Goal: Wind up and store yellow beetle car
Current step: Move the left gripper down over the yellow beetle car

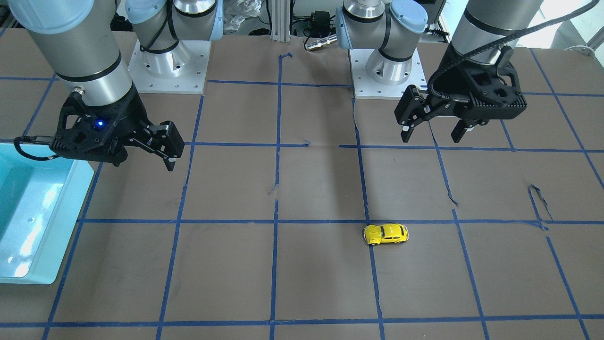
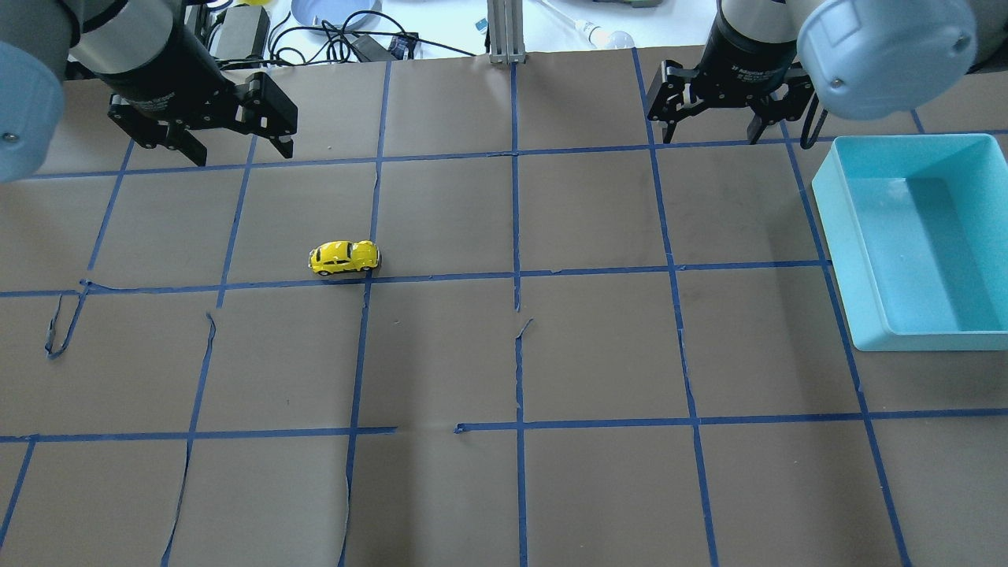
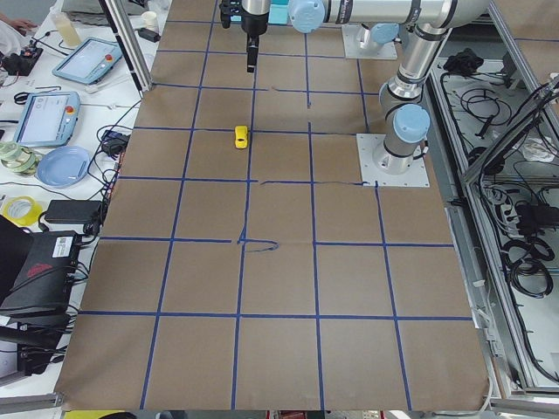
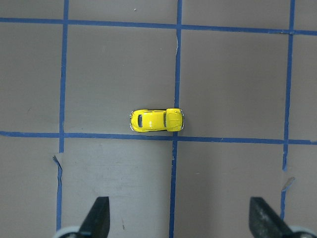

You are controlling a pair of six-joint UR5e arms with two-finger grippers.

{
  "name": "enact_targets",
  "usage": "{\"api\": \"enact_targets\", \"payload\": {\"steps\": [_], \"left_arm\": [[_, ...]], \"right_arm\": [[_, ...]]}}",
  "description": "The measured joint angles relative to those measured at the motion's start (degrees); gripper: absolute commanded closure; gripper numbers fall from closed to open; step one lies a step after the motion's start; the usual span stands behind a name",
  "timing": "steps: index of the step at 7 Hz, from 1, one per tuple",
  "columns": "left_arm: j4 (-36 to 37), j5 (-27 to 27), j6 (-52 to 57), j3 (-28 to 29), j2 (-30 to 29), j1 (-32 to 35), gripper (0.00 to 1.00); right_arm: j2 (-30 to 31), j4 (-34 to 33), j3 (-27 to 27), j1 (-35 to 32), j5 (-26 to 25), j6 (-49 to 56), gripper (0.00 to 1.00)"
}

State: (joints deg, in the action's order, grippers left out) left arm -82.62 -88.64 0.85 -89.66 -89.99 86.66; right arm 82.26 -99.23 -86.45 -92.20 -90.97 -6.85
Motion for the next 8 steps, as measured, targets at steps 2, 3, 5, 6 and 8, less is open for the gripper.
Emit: {"api": "enact_targets", "payload": {"steps": [2,3,5,6,8], "left_arm": [[0.02,-0.09,0.03,-0.05,0.11,-0.02,0.0],[0.08,-0.04,0.03,0.03,0.08,-0.06,0.0],[0.16,0.12,0.03,0.09,-0.03,-0.14,0.0],[0.17,0.23,0.91,0.06,-0.48,-0.22,0.0],[0.16,0.4,8.13,-0.5,-2.59,-0.49,0.0]], "right_arm": [[0.0,0.0,0.05,0.0,0.0,0.0,0.0],[0.0,0.0,0.05,0.0,0.0,0.0,0.0],[0.0,0.0,0.06,0.0,0.02,0.0,0.0],[0.0,0.0,0.06,0.0,0.04,0.0,0.0],[0.0,0.0,0.06,0.0,0.04,0.0,0.0]]}}
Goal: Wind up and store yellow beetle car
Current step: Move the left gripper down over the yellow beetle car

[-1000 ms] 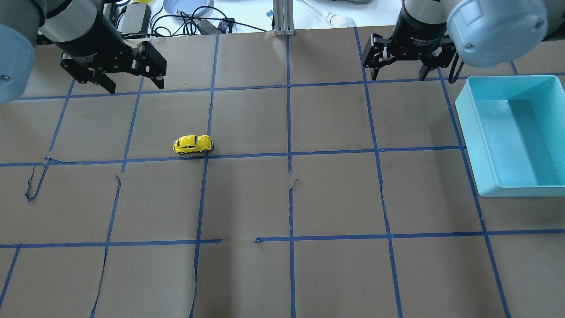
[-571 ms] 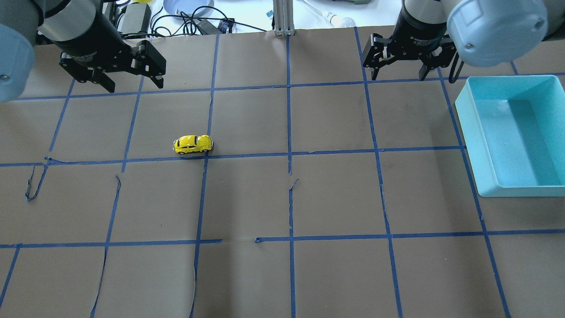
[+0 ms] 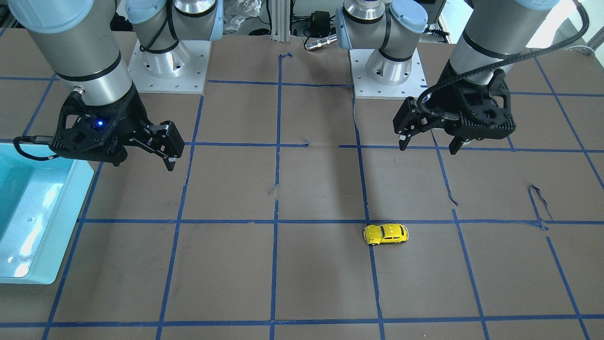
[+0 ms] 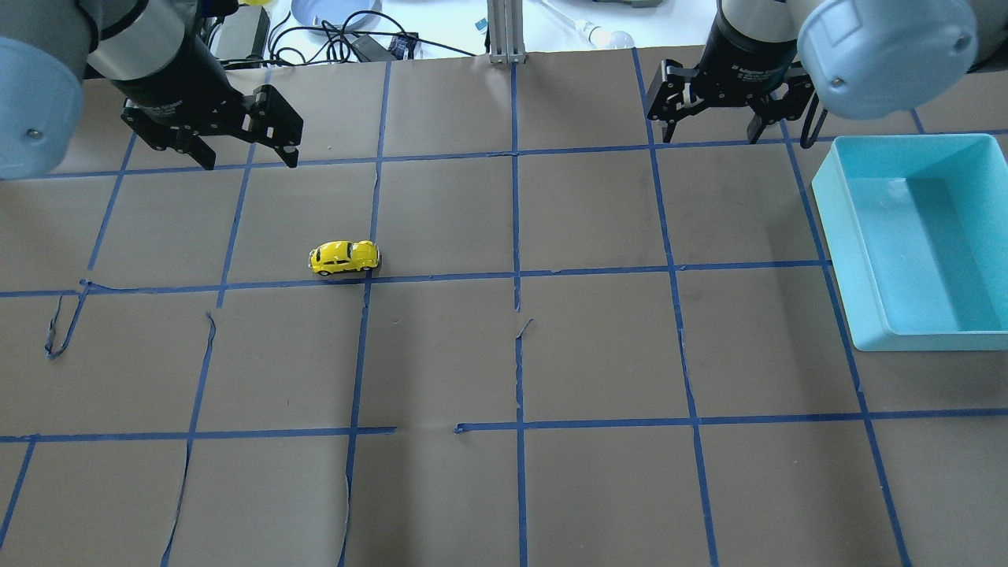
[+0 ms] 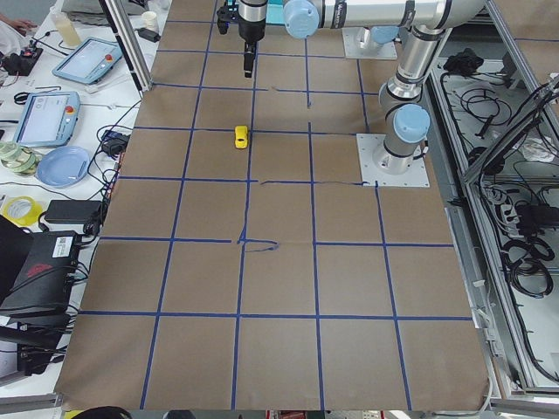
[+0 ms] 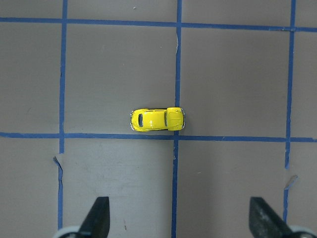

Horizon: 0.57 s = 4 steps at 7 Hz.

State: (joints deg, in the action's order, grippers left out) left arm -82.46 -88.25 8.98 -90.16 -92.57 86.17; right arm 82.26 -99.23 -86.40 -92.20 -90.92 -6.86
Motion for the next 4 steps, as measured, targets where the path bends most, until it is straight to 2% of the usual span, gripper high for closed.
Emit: {"api": "enact_targets", "payload": {"steps": [2,4], "left_arm": [[0.5,0.06,12.64,-0.48,-3.6,-0.24,0.0],[1.28,-0.13,29.77,-0.68,-8.85,-0.31,0.0]], "right_arm": [[0.0,0.0,0.0,0.0,-0.02,0.0,0.0],[0.0,0.0,0.0,0.0,0.03,0.0,0.0]]}}
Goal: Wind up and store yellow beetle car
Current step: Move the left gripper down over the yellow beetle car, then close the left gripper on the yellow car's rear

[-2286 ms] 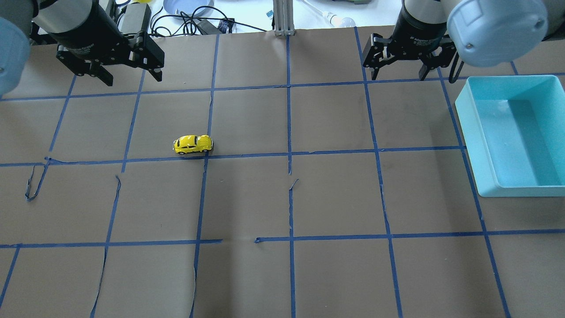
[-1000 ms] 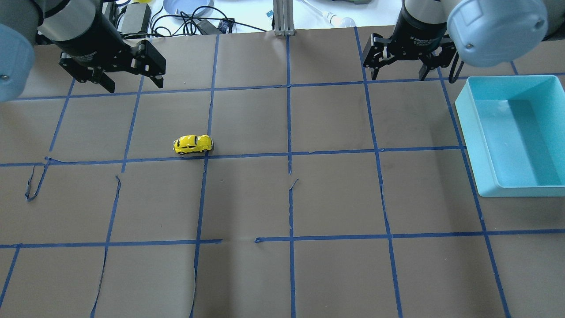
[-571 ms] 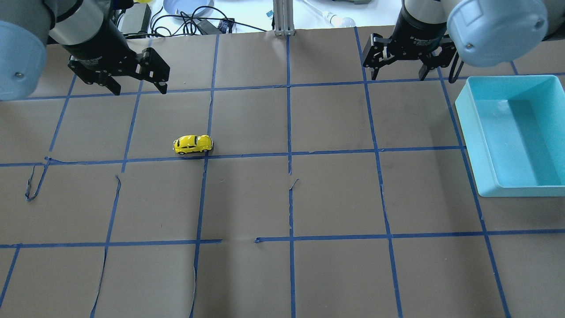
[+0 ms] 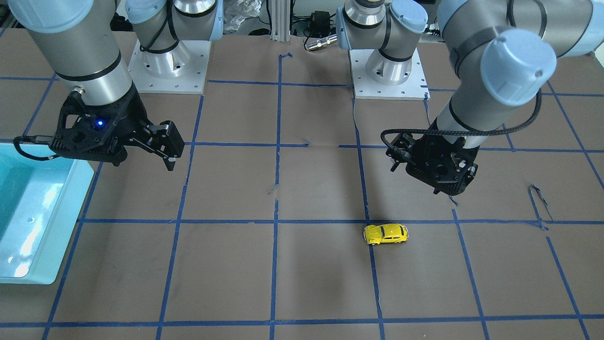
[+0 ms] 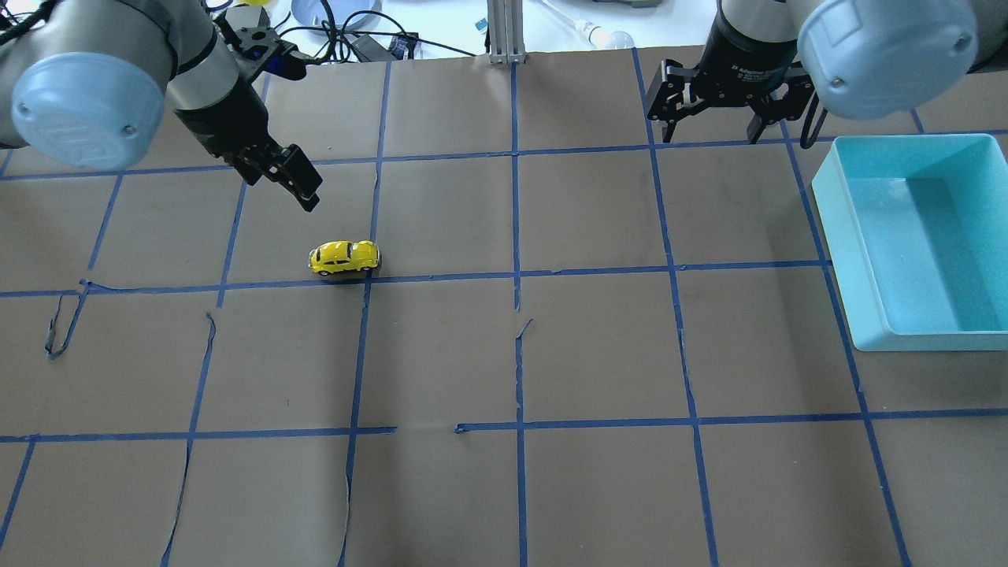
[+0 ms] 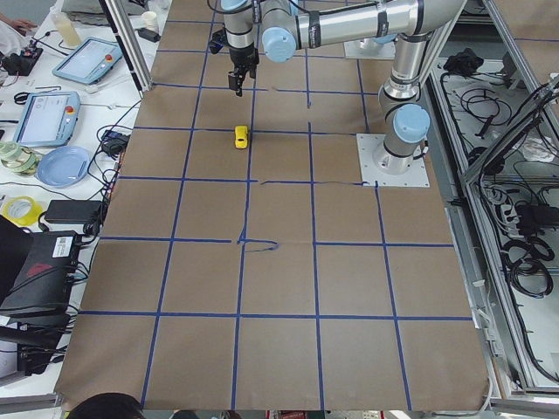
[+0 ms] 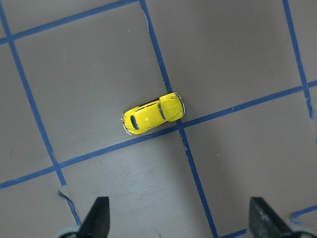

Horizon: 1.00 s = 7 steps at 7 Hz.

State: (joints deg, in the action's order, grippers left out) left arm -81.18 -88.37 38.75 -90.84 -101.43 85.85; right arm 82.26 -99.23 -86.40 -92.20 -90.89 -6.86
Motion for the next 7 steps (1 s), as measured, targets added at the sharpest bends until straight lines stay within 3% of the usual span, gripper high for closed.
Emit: {"api": "enact_targets", "payload": {"steps": [3,7], "left_arm": [[8.91,-0.37,28.49,-4.59,-5.69,-0.31,0.0],[17.96,-0.12,43.99,-9.17,-9.65,-0.04,0.03]], "right_arm": [[0.0,0.0,0.0,0.0,-0.07,0.0,0.0],[0.0,0.0,-0.05,0.0,-0.08,0.0,0.0]]}}
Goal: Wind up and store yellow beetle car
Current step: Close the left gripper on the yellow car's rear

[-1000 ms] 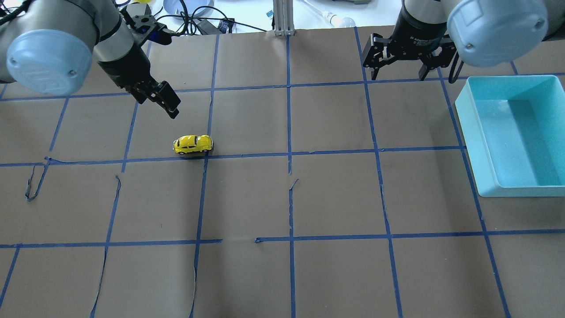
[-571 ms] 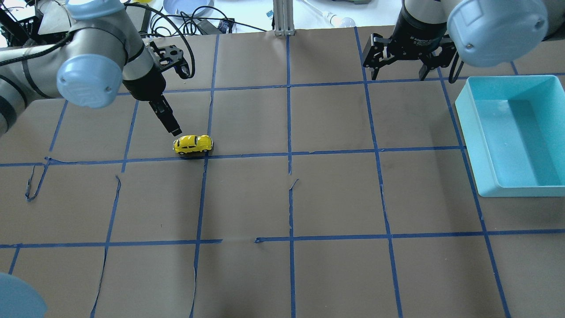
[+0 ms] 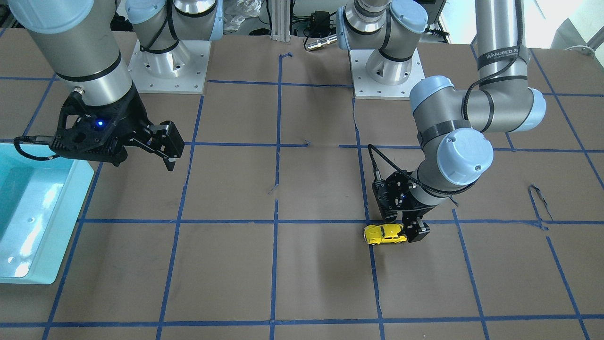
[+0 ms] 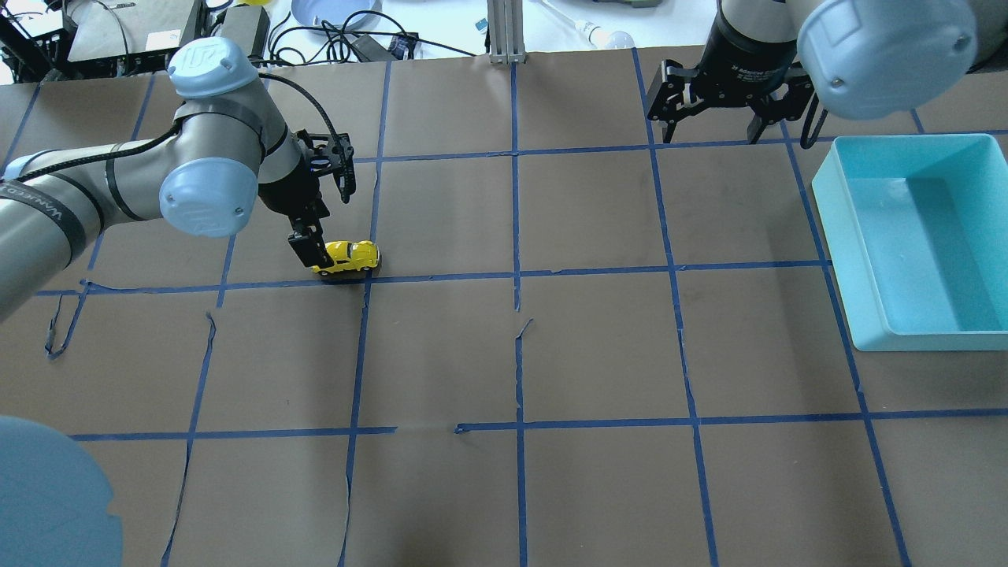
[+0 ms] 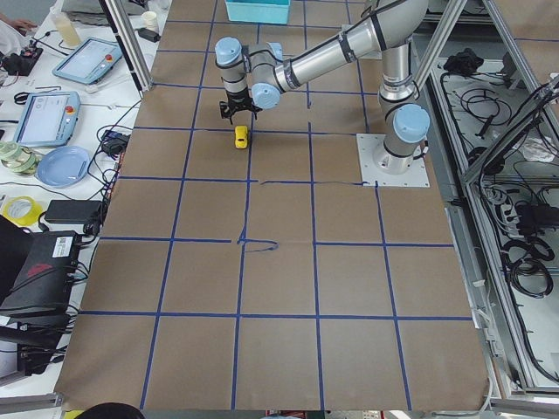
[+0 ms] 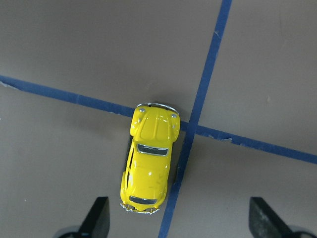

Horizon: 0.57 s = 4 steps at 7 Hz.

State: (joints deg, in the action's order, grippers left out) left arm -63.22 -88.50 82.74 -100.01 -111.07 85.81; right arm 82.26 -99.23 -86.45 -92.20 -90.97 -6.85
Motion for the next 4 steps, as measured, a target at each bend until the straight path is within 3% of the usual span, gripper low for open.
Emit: {"api": "enact_targets", "payload": {"steps": [4], "left_arm": [[5.63,-0.48,6.69,-0.02,-3.15,2.66,0.1]], "right_arm": [[0.0,0.0,-0.04,0.0,0.01,0.0,0.0]]}}
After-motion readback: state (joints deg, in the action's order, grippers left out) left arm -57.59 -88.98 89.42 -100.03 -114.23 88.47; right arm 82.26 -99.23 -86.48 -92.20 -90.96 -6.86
